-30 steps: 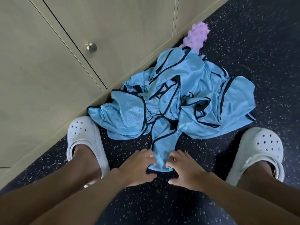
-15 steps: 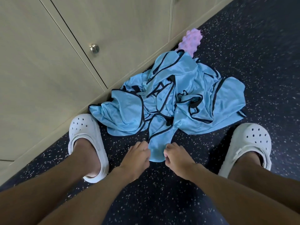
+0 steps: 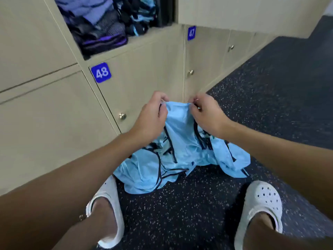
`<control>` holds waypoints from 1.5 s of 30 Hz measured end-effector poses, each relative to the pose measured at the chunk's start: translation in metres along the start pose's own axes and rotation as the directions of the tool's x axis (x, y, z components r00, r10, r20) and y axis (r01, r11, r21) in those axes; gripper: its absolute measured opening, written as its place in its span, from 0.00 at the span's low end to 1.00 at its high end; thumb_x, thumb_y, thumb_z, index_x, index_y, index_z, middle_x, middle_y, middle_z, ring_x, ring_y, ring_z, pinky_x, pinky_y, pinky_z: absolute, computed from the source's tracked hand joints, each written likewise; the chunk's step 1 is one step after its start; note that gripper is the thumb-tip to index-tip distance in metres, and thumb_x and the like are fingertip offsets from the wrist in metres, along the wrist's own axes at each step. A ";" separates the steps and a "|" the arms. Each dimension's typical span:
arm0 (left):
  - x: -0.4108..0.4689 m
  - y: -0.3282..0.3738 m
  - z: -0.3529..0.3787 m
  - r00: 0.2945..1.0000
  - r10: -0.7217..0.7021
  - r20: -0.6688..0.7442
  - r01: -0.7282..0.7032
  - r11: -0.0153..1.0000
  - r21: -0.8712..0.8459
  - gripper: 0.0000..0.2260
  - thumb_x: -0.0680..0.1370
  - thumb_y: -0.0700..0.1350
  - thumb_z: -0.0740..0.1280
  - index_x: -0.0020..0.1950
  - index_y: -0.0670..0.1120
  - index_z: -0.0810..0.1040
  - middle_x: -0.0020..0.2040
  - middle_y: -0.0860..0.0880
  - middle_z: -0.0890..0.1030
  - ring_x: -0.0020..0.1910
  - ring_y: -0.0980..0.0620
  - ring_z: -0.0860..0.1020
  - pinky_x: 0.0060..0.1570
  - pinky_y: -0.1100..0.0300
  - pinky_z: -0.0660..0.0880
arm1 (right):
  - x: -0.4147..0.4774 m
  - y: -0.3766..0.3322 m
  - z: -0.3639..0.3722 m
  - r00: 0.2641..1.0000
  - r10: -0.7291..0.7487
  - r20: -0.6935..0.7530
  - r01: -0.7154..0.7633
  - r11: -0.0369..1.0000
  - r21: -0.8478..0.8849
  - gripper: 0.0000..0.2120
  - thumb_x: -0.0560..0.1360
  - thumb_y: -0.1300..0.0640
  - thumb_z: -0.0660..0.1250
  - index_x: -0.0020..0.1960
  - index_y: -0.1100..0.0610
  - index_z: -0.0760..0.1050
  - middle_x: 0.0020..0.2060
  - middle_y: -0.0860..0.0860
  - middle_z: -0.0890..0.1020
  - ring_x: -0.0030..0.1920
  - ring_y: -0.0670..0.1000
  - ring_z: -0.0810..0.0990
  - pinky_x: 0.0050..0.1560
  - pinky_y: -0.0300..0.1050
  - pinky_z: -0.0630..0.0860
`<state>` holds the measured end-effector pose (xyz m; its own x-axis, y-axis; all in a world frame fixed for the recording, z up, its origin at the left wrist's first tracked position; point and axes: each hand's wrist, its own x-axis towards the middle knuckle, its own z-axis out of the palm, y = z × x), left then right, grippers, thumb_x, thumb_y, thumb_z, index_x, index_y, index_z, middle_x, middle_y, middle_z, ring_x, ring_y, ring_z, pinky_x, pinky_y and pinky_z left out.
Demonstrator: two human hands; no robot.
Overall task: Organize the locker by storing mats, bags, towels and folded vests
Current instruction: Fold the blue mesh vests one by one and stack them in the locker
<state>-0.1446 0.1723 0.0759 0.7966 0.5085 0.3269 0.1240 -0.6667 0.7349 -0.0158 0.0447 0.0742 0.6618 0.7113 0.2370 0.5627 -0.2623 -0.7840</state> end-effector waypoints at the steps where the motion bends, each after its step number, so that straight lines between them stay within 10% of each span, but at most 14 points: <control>1: 0.014 0.016 -0.011 0.999 0.026 -0.036 -0.026 1.000 -0.003 0.07 0.83 0.38 0.58 0.59 0.45 0.72 0.34 0.52 0.72 0.29 0.59 0.68 0.33 0.66 0.65 | 0.011 -0.017 -0.014 0.999 -0.024 -0.022 0.024 1.000 -0.001 0.06 0.79 0.62 0.60 0.44 0.54 0.71 0.33 0.49 0.76 0.32 0.46 0.71 0.39 0.43 0.67; 7: 0.071 0.095 -0.075 0.975 0.148 -0.164 -0.148 0.989 0.013 0.13 0.82 0.43 0.65 0.37 0.49 0.74 0.30 0.57 0.69 0.27 0.63 0.69 0.31 0.70 0.64 | 0.055 -0.109 -0.085 0.975 -0.170 -0.141 0.185 0.977 0.102 0.06 0.79 0.66 0.59 0.45 0.59 0.71 0.34 0.57 0.75 0.34 0.47 0.70 0.36 0.43 0.67; 12: 0.092 0.146 -0.120 0.946 0.157 -0.284 -0.210 0.964 -0.164 0.14 0.82 0.45 0.64 0.38 0.42 0.75 0.32 0.52 0.70 0.30 0.57 0.65 0.33 0.60 0.63 | 0.059 -0.170 -0.113 0.932 -0.238 -0.274 0.310 0.915 0.260 0.04 0.78 0.64 0.64 0.50 0.56 0.72 0.36 0.50 0.78 0.32 0.39 0.73 0.35 0.31 0.68; 16: 0.099 0.176 -0.148 0.912 0.215 -0.348 -0.278 0.950 -0.140 0.14 0.81 0.45 0.65 0.42 0.35 0.77 0.34 0.41 0.74 0.33 0.49 0.68 0.34 0.54 0.66 | 0.056 -0.185 -0.106 0.975 -0.162 -0.151 0.211 0.881 0.422 0.17 0.75 0.62 0.72 0.61 0.57 0.72 0.49 0.55 0.84 0.48 0.53 0.84 0.49 0.45 0.81; 21: 0.102 0.184 -0.173 0.885 0.270 -0.380 -0.296 0.955 -0.010 0.12 0.80 0.46 0.66 0.41 0.39 0.79 0.36 0.33 0.78 0.31 0.42 0.71 0.32 0.49 0.70 | 0.063 -0.193 -0.091 0.990 -0.053 -0.128 0.115 0.829 0.547 0.05 0.78 0.63 0.65 0.52 0.64 0.76 0.51 0.67 0.81 0.47 0.57 0.82 0.51 0.60 0.81; 26: 0.103 0.168 -0.185 0.908 0.210 -0.361 -0.200 0.978 0.067 0.11 0.81 0.45 0.66 0.44 0.39 0.80 0.36 0.37 0.77 0.30 0.53 0.68 0.31 0.58 0.64 | 0.083 -0.205 -0.090 0.968 -0.049 -0.246 0.179 0.823 0.539 0.04 0.74 0.57 0.67 0.46 0.58 0.75 0.37 0.58 0.77 0.39 0.52 0.74 0.43 0.54 0.73; 30: 0.100 0.163 -0.184 0.936 0.166 -0.309 -0.173 0.985 0.004 0.06 0.77 0.46 0.72 0.47 0.43 0.82 0.41 0.44 0.83 0.34 0.56 0.77 0.35 0.58 0.75 | 0.091 -0.204 -0.082 0.978 -0.097 -0.186 0.183 0.827 0.532 0.09 0.71 0.51 0.67 0.46 0.57 0.76 0.47 0.69 0.80 0.42 0.65 0.81 0.50 0.69 0.76; 33: 0.097 0.155 -0.175 0.967 0.119 -0.225 -0.139 0.988 -0.073 0.06 0.73 0.46 0.76 0.45 0.45 0.84 0.41 0.47 0.84 0.36 0.55 0.82 0.37 0.57 0.79 | 0.094 -0.197 -0.071 0.985 -0.146 -0.096 0.175 0.837 0.518 0.12 0.70 0.49 0.67 0.46 0.57 0.76 0.47 0.72 0.78 0.39 0.61 0.78 0.44 0.58 0.75; 42: 0.106 0.117 -0.139 0.972 0.002 -0.233 -0.073 0.952 -0.296 0.10 0.78 0.47 0.71 0.42 0.43 0.76 0.39 0.37 0.77 0.36 0.44 0.74 0.39 0.47 0.72 | 0.094 -0.151 -0.056 0.983 -0.157 -0.093 0.181 0.904 0.388 0.07 0.76 0.66 0.69 0.41 0.59 0.74 0.36 0.56 0.77 0.38 0.50 0.73 0.42 0.48 0.72; 45: 0.104 0.119 -0.130 0.989 0.022 -0.149 -0.063 0.959 -0.278 0.07 0.74 0.46 0.76 0.45 0.46 0.80 0.40 0.43 0.83 0.36 0.50 0.78 0.37 0.54 0.75 | 0.093 -0.145 -0.056 0.992 -0.097 -0.085 0.123 0.909 0.399 0.05 0.77 0.66 0.67 0.43 0.60 0.73 0.38 0.64 0.80 0.38 0.51 0.74 0.44 0.57 0.75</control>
<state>-0.1241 0.2166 0.2744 0.7022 0.5691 0.4278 -0.0959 -0.5199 0.8488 -0.0080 0.1122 0.2418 0.6439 0.6753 0.3595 0.3945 0.1095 -0.9123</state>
